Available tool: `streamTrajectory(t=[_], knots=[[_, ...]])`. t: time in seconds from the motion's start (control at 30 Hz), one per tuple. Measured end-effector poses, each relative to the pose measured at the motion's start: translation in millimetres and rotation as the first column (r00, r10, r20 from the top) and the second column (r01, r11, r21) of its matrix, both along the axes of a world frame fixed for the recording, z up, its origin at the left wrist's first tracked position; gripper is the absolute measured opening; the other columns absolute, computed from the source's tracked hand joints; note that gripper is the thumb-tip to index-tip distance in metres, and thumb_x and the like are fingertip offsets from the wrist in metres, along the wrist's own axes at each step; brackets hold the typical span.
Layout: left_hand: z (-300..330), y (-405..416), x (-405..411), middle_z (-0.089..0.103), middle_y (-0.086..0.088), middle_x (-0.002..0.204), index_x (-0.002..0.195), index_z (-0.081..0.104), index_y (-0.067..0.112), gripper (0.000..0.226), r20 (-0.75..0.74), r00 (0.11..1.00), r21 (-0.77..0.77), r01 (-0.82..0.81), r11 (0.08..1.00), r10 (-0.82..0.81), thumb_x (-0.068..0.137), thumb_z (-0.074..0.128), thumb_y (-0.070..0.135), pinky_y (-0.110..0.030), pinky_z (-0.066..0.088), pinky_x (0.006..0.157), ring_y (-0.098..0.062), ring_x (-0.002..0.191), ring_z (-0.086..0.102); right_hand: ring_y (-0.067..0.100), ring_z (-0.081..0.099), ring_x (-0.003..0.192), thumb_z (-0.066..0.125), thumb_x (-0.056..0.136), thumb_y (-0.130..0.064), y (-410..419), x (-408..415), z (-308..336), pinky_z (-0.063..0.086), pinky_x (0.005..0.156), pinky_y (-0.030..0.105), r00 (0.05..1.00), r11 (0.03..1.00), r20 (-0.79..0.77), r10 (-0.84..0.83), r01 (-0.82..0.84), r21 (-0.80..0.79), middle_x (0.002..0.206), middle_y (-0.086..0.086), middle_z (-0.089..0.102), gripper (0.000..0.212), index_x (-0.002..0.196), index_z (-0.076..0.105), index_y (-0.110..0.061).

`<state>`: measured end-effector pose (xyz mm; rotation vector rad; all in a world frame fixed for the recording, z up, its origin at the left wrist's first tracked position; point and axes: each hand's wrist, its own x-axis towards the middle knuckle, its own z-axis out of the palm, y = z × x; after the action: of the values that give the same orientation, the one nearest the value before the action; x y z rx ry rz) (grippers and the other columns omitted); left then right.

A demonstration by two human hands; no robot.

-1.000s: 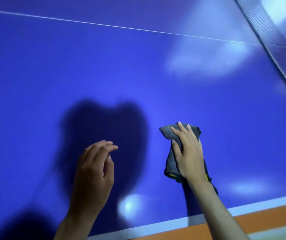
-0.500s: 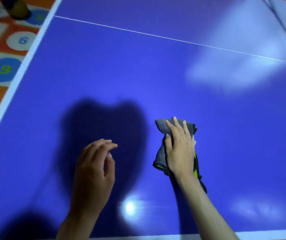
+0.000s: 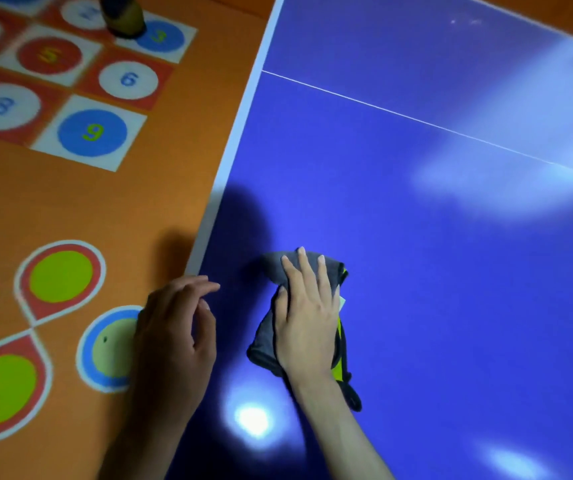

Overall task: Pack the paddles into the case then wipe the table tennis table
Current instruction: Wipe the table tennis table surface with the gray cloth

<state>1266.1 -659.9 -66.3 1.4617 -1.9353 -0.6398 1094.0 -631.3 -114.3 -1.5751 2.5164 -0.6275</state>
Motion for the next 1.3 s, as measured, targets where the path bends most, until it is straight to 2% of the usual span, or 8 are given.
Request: streamTrajectory(t=[0.13,0.27,0.33,0.4,0.5,0.67,0.87,1.3], knots=[[1.1,-36.0,38.6,0.066,-0.004,0.123,0.117,0.071,0.011,0.029,0.007,1.000,0.012,-0.011,1.000,0.010,0.098,0.049,0.012,-0.041,0.048,0.103,-0.025,0.119,0.060,0.029,0.028,0.155,0.038,0.098,-0.023,-49.6,67.7,1.8,0.035,0.117,0.055,1.000,1.000,0.009,0.025,-0.025,-0.001,0.161,-0.004,0.043,0.049,0.143,0.057,-0.024],[6.0,-64.0,69.3,0.066,-0.003,0.122,0.116,0.071,0.013,0.029,0.016,0.999,0.031,-0.052,0.998,0.051,0.100,0.047,0.015,-0.032,0.044,0.102,-0.023,0.118,0.060,0.031,0.028,0.154,0.058,0.091,-0.006,-96.8,105.6,-0.5,0.036,0.114,0.058,0.999,0.999,0.028,0.044,-0.044,-0.011,0.160,-0.002,0.044,0.054,0.143,0.057,-0.022],[4.0,-71.4,79.4,0.067,-0.002,0.121,0.116,0.071,0.014,0.028,0.036,0.998,0.057,-0.062,0.996,0.060,0.100,0.048,0.016,-0.024,0.042,0.101,-0.021,0.118,0.060,0.032,0.029,0.154,0.064,0.083,0.002,-117.8,110.5,-1.7,0.036,0.114,0.060,0.997,0.997,0.031,0.071,-0.071,-0.019,0.160,-0.001,0.044,0.063,0.142,0.059,-0.021],[1.4,-76.5,81.8,0.066,-0.001,0.121,0.115,0.072,0.014,0.028,0.042,0.998,0.071,-0.058,0.996,0.055,0.099,0.048,0.016,-0.013,0.036,0.101,-0.019,0.117,0.060,0.029,0.029,0.154,0.066,0.085,0.003,-135.2,106.2,-3.4,0.036,0.115,0.059,0.994,0.995,0.042,0.099,-0.097,-0.036,0.161,-0.002,0.043,0.062,0.141,0.059,-0.021],[-2.8,-82.5,71.9,0.067,-0.002,0.121,0.111,0.073,0.013,0.029,0.056,0.998,0.052,-0.016,0.999,0.014,0.098,0.048,0.016,-0.018,0.039,0.101,-0.022,0.117,0.060,0.026,0.029,0.154,0.061,0.094,-0.001,-147.0,86.0,-7.0,0.038,0.114,0.056,0.991,0.991,0.072,0.113,-0.107,-0.078,0.160,-0.004,0.045,0.053,0.142,0.059,-0.022],[-5.2,-84.7,23.4,0.067,0.001,0.121,0.111,0.074,0.014,0.029,0.038,0.998,0.023,0.056,0.998,-0.057,0.097,0.048,0.012,-0.044,0.052,0.096,-0.021,0.117,0.061,0.023,0.027,0.155,0.051,0.100,-0.011,-131.3,30.3,-6.2,0.038,0.115,0.051,0.991,0.994,0.102,0.088,-0.080,-0.080,0.162,-0.006,0.042,0.047,0.143,0.057,-0.028],[-9.9,-61.7,-64.5,0.068,0.000,0.120,0.109,0.074,0.014,0.029,0.031,0.982,-0.026,0.186,0.982,-0.186,0.095,0.047,0.010,-0.040,0.048,0.103,-0.023,0.120,0.061,0.018,0.022,0.157,0.049,0.103,-0.014,-88.5,-68.5,1.8,0.028,0.120,0.049,0.992,0.999,0.124,0.010,-0.006,-0.033,0.163,-0.012,0.038,0.046,0.144,0.055,-0.032],[-27.9,18.6,-282.8,0.069,0.000,0.118,0.107,0.073,0.014,0.031,0.016,0.945,-0.031,0.326,0.945,-0.325,0.095,0.045,0.011,-0.047,0.049,0.101,-0.023,0.120,0.062,0.005,0.014,0.157,0.049,0.109,-0.026,51.0,-308.0,6.5,0.025,0.119,0.060,0.963,0.986,0.217,-0.160,0.165,-0.006,0.163,-0.024,0.033,0.040,0.145,0.054,-0.040]])
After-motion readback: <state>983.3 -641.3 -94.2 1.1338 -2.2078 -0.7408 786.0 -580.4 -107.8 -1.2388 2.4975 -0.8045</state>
